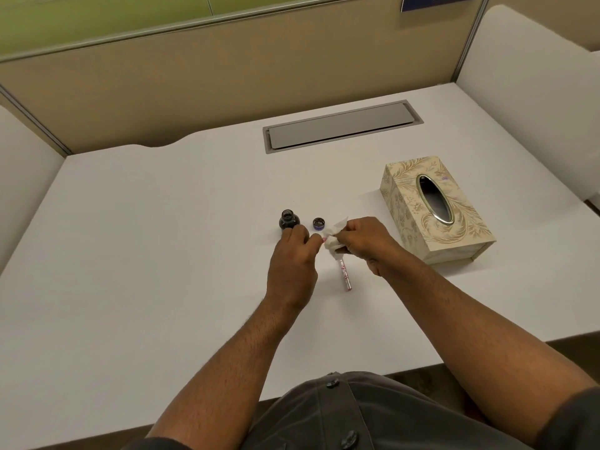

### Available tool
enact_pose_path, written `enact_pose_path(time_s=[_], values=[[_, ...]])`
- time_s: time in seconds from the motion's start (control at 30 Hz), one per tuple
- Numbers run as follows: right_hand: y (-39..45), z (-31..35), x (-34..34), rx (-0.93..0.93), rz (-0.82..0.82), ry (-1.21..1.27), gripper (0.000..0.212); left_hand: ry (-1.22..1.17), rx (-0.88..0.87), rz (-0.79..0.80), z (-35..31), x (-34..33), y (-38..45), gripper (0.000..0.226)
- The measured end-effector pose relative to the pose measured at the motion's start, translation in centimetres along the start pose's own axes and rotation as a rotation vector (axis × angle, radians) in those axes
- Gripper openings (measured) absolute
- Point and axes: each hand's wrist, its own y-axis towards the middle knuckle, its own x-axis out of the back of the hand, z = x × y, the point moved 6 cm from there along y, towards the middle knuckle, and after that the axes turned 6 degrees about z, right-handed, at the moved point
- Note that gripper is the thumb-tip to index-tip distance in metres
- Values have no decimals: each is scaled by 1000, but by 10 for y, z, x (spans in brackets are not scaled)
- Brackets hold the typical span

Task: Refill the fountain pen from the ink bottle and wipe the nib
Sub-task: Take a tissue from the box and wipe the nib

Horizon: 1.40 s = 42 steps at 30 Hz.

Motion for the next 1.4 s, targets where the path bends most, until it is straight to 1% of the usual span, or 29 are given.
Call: enact_pose_path(time_s=[0.07,0.13,0.23,0.27,0.33,0.43,0.57,0.7,0.83,1.0,1.13,1.27,1.4], values=[[8,-4,13,29,-76,62,5,-51,71,19,13,-4,-1,20],[12,-7,22,53,-100,166,3,-221,189,54,26,-6,-2,14],[6,-1,21,74,-29,376,17,-572,453,132,35,-9,1,9],[6,0,18,87,0,405,20,-668,524,161,34,-10,1,8],[5,1,11,114,29,414,23,-830,616,194,30,-13,0,9],[5,1,5,122,81,483,26,-945,682,187,27,-14,-2,11],[3,3,0,112,200,564,27,-998,741,177,29,-13,-1,12],[2,4,-3,83,278,548,35,-999,761,175,31,-13,-2,13],[-1,6,-4,113,321,508,29,-1021,759,174,31,-12,-2,11],[-3,7,-1,167,245,513,12,-1056,755,164,31,-10,1,11],[-5,9,0,197,214,457,12,-1064,761,172,31,-12,1,12],[-7,9,0,185,193,435,8,-1078,752,186,30,-13,0,15],[-5,8,-1,177,182,357,7,-1077,746,201,28,-13,1,16]])
